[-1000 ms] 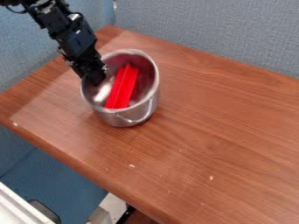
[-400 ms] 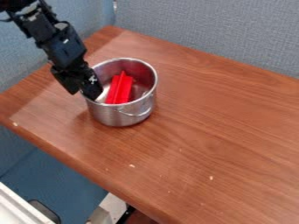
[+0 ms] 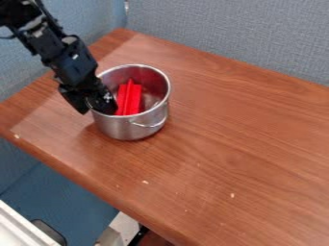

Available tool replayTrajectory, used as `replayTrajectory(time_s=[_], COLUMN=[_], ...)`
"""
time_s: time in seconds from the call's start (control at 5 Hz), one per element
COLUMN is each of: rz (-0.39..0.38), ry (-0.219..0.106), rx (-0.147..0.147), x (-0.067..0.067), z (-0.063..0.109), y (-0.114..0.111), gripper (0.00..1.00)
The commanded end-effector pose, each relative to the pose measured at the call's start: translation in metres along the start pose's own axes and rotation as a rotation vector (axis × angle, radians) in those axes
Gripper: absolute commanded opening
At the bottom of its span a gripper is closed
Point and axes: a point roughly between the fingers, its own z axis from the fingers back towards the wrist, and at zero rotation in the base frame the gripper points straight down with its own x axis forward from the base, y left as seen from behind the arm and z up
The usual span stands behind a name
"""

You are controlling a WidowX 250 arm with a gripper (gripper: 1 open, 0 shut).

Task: Move the red object from the metal pot to the table

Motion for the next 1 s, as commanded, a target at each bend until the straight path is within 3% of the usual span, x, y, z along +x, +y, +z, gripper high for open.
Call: replayTrajectory(time_s=[0.0,0.2,0.4,0.8], rz=[0.013,0.058,0.079,0.085], ry=[-0.048,-0.062,-0.067,-0.026], rx=[0.037,0.005,0.019,0.123], x=[0.018,0.029,0.035,0.043], z=[-0.004,-0.019,-0.018,-0.018], y=[-0.004,-0.007,0.000,0.018], gripper=[1.00,0.00,0.00,0.00])
